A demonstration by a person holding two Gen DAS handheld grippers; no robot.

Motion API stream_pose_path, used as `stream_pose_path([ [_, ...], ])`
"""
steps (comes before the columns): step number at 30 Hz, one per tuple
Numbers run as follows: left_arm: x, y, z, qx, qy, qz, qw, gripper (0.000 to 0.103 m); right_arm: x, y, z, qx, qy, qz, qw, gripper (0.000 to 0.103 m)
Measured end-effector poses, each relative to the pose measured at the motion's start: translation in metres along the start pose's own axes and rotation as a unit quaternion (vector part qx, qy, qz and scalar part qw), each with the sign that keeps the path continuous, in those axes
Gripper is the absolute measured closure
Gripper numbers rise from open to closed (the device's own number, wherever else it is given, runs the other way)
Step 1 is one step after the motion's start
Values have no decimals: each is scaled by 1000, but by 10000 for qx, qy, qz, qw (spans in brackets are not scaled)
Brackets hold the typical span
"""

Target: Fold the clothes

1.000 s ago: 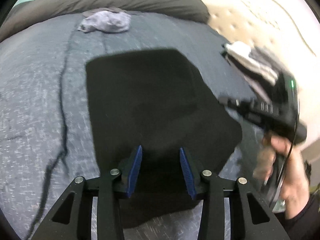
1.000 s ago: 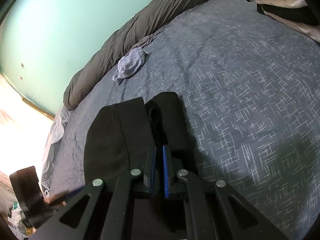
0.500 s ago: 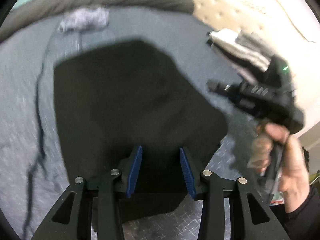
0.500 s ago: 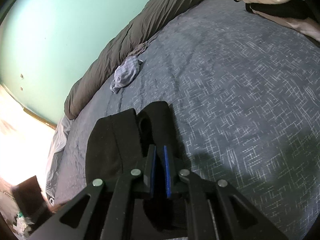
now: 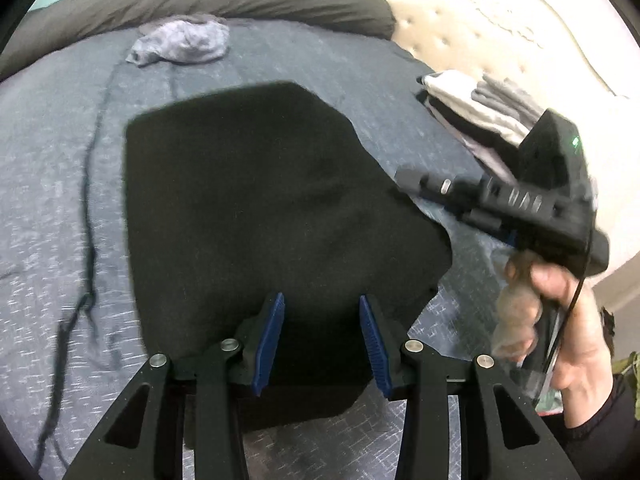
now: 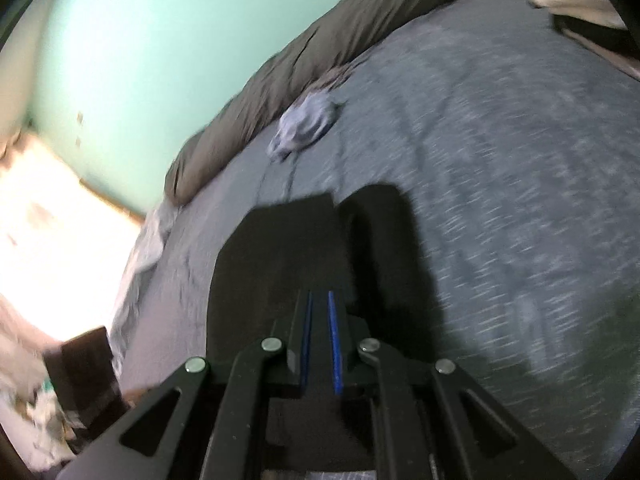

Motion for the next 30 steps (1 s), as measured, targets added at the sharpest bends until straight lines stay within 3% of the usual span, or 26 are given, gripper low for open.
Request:
stream_pose_path([
  [3,2,12,9,149,-101,146,9997,60,-12,-7,-12,-269,251,89,9993,95],
  [8,-8,29,11,198,-39,250,9995,60,-9,-31,-4,-833,145,-126,9963,95],
  [12,-7,31,14,212,-101,250,9994,60,0,-28,11,-494,-215,-369,9979,93],
  [16,-5,37,20,313,-178,307,9989,60,0,-7,12,-244,-251,-117,9993,93],
  [21,-9,59,24,450,-173,566,9972,60,-10,-19,-4,-462,124,-162,9987,93],
  [25,-15,71,33,417,-214,783,9958,60,-1,-34,13,-574,-211,-466,9970,93],
  [30,-25,80,59,345,-385,947,9942,59,4,-24,35,-504,-494,-498,9963,92],
])
Point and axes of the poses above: each gripper's, at about its wrist camera, not at the fingertips, and z roughly against the way its jaws point, y to its left, x to its top, the point moved 10 cm from there along -z, roughly the way its jaws point
